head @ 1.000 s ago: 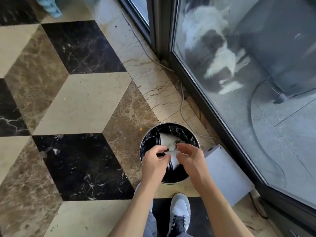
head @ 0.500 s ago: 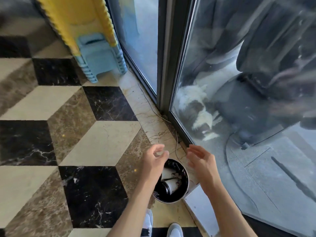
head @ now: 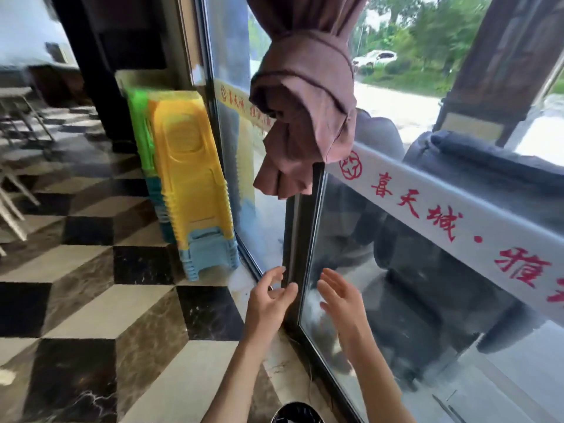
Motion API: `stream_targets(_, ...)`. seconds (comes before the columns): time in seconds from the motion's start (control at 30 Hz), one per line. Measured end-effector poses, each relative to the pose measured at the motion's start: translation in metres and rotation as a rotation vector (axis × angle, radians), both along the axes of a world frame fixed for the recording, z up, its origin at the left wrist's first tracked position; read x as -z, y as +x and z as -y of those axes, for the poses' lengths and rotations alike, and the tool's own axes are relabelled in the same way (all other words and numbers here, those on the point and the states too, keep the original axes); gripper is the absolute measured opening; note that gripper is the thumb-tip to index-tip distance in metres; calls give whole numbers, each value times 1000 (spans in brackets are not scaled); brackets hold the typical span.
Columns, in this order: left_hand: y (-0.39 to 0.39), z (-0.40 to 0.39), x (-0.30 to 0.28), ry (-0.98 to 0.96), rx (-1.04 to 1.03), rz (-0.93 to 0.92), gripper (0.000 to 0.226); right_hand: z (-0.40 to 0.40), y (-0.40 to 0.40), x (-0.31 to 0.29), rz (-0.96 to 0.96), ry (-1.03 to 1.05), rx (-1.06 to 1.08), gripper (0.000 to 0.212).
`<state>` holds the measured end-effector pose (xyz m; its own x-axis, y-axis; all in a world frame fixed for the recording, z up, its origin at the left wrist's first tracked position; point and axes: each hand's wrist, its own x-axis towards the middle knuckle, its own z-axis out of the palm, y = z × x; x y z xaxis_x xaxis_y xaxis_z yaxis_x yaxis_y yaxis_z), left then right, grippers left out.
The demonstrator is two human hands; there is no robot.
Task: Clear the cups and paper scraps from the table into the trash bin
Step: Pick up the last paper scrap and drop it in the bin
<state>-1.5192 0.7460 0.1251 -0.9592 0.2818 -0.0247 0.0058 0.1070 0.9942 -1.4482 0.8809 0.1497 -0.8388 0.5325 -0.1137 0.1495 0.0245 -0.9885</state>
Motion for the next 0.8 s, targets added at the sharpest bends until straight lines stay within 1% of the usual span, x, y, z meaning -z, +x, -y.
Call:
stream_targets(0.1,6,16,-30,-1,-35,-47,46,8,2,-31,-63,21,-31,45)
stream_targets(0.17,14,30,-44,9,-87,-69,45,16,3,-46,-84,66,-89,45)
stream_targets(0.23,26,49,-59,28,-159,-75,43,28,5,-57,-109,66,-170,46)
stream_targets(0.27,32,57,-64,36,-190,-82,43,33,6,-61,-126,59,-203,41)
stream_targets(0.3,41,67,-68,54,-238,-92,43,41,9,-65,-143,62,-259,32)
stream_targets(0.33,55,83,-73,70,-309,-105,43,55,13,-70,-154,65,-353,23)
stream_targets(0.37,64,96,-76,72,-352,-113,42,65,14,-73,-166,67,-414,22)
stream_targets(0.43,85,123,-79,60,-433,-125,39,87,18,-75,-154,70,-492,29)
stream_targets(0.5,123,165,-85,50,-564,-137,41,125,30,-82,-152,70,-628,44)
stream_targets(0.63,215,253,-95,105,-839,-137,52,225,78,-92,-156,62,-929,49)
stream_targets(0.67,241,274,-98,121,-912,-146,51,251,95,-93,-161,57,-1002,47)
stream_targets(0.77,326,335,-102,144,-1104,-175,39,332,153,-98,-188,58,-1212,29)
stream_targets(0.8,357,353,-103,146,-1164,-189,35,358,175,-100,-197,48,-1273,28)
